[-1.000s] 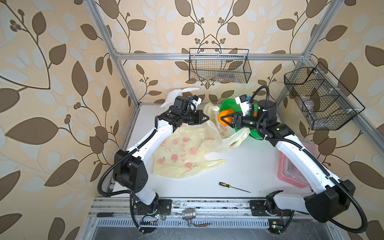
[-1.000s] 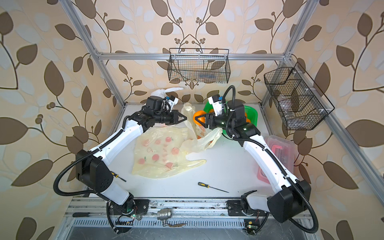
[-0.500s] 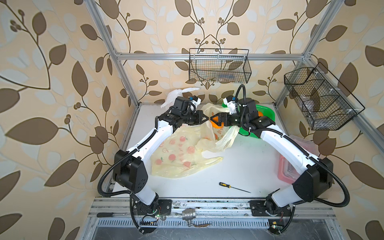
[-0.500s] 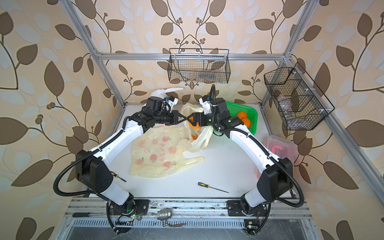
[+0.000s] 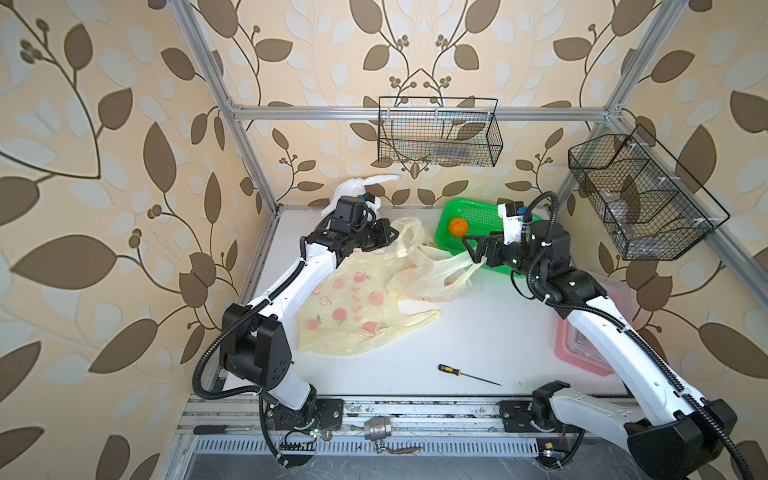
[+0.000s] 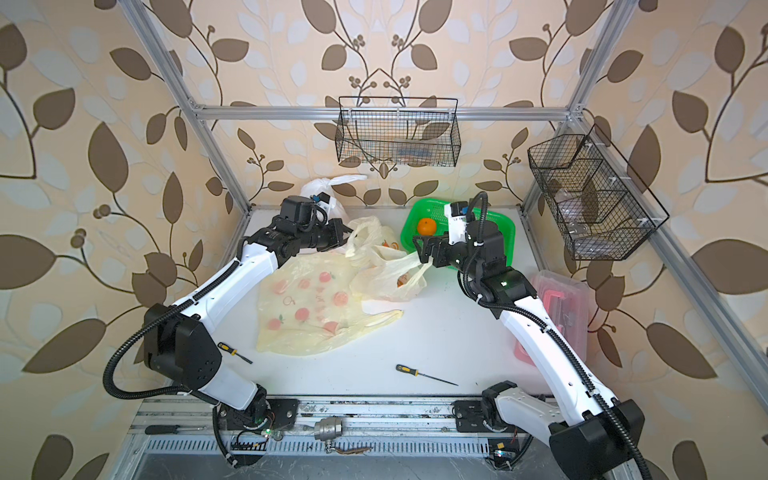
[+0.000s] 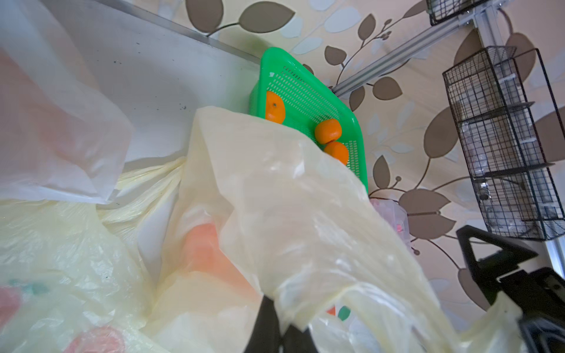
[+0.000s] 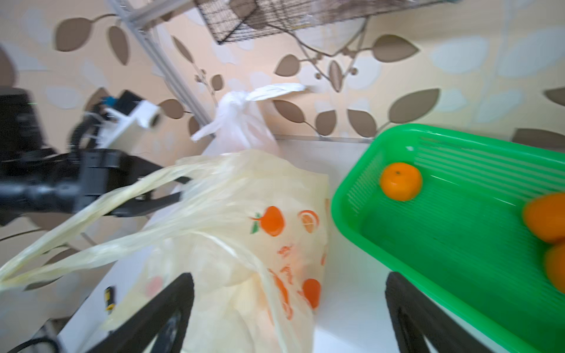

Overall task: Place the oranges into plastic bags & tie knots
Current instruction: Place the orange in the plastic bag, then pick up the orange from the basket.

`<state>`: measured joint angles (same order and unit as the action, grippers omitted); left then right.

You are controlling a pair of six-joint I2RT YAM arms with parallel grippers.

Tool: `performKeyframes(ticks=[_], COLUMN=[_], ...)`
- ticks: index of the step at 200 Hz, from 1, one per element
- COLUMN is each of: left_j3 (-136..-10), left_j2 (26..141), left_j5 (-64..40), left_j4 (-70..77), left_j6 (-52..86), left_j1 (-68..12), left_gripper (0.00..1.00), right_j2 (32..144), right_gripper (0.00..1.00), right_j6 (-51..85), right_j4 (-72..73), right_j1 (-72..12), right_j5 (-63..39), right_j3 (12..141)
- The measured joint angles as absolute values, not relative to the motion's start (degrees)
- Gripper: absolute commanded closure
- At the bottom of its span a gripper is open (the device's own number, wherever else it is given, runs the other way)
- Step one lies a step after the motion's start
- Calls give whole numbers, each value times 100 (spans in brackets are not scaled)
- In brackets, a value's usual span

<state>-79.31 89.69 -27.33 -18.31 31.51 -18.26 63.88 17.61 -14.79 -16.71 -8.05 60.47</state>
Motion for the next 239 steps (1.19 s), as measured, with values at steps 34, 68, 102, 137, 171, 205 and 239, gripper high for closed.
performKeyframes(ticks=[34,68,102,137,171,205,239], left_j3=[-7933,-7968,-8038,-8049,-8082,-8134,-8197], left_j2=[8967,8967,8967,8967,8967,8967,8967], left_j5=[-2687,-2716,-2606,-2349,-2440,-2812,-2895], left_j4=[-1841,-1964,-2255,-2432,-2484,-2423,-2416], left_j6=[3155,3116,2989,2910,2858,2860,2860], left_j1=[-1754,-1758,-1756,-1756,-1756,-1756,-1756], left_gripper=[100,100,100,100,100,100,100], right_j2=[7081,8580,9443,9450,10230,11734,12951], right_gripper=[2,1,0,2,3,1,1], right_j6=[2045,2617,3352,3736,3706,3496,3435], right_j4=[-1402,-1358,-733,-541,-1127,-1472,-1990], right_j1=[-1369,-1109,-580,-314,-102,-368,-600], right_j5=[-537,-550,-1406,-1551,-1288,-1153,-766], right_j3=[5935,6831,7133,7317,8429,9588,10628])
